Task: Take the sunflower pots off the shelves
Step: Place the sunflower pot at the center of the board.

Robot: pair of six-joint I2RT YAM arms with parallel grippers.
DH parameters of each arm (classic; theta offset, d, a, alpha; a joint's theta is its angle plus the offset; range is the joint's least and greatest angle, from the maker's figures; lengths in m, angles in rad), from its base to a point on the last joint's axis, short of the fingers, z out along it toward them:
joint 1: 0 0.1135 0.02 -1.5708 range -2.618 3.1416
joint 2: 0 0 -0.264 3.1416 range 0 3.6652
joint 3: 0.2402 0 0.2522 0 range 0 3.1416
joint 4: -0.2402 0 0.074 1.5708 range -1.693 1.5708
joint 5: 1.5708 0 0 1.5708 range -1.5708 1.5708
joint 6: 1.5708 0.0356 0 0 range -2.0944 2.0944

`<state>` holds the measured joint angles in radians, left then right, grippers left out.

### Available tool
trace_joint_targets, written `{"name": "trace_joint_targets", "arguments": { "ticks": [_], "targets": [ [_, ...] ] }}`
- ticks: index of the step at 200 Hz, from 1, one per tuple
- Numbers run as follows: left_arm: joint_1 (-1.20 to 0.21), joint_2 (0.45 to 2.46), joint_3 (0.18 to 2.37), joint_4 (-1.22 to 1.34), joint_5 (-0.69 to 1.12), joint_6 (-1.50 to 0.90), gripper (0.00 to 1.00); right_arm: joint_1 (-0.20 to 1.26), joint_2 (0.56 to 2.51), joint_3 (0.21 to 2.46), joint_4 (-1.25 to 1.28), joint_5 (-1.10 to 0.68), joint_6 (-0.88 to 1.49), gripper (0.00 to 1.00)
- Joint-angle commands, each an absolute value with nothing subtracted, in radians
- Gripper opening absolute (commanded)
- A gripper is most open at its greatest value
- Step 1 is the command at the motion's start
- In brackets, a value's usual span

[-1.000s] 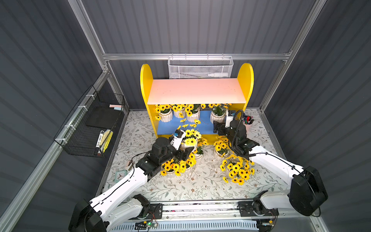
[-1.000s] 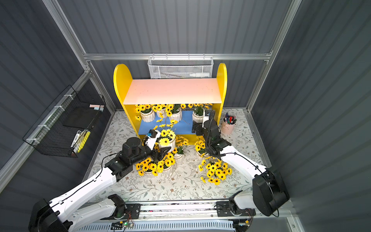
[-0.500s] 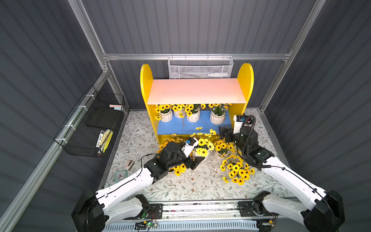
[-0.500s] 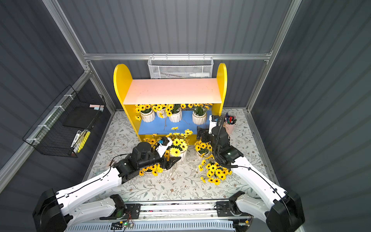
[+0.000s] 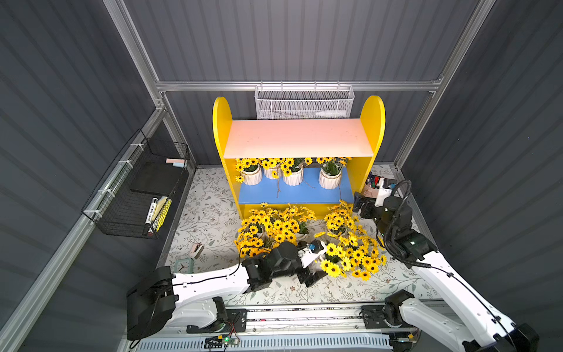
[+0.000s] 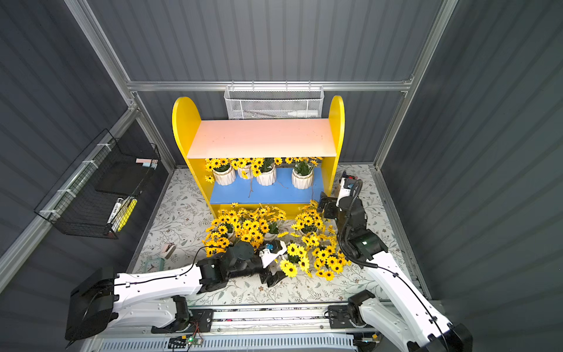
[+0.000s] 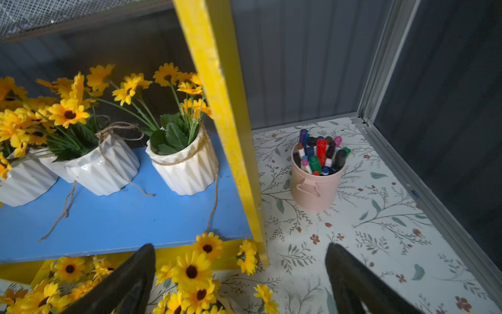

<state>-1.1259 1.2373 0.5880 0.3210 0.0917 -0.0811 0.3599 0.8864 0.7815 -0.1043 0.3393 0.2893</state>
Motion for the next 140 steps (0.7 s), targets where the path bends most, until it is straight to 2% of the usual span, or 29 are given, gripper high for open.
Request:
{"name": "trace_joint_targets", "arguments": {
  "ticks": [1, 71, 140],
  "targets": [
    [-1.155, 1.253, 0.556, 0.458, 0.013, -0.067, 0.0, 0.322, 0.839, 0.77, -0.159, 0.326, 0.307, 0.99],
    [-1.183, 1.435, 0.464, 0.727, -0.037, -0.081, 0.0, 0.298, 0.809, 0.771, -0.186, 0.283, 0.3, 0.99],
    [-1.184, 1.736, 0.431, 1.157, -0.11, -0.046, 0.0, 0.297, 0.81, 0.767, -0.173, 0.26, 0.291, 0.99]
  ]
}}
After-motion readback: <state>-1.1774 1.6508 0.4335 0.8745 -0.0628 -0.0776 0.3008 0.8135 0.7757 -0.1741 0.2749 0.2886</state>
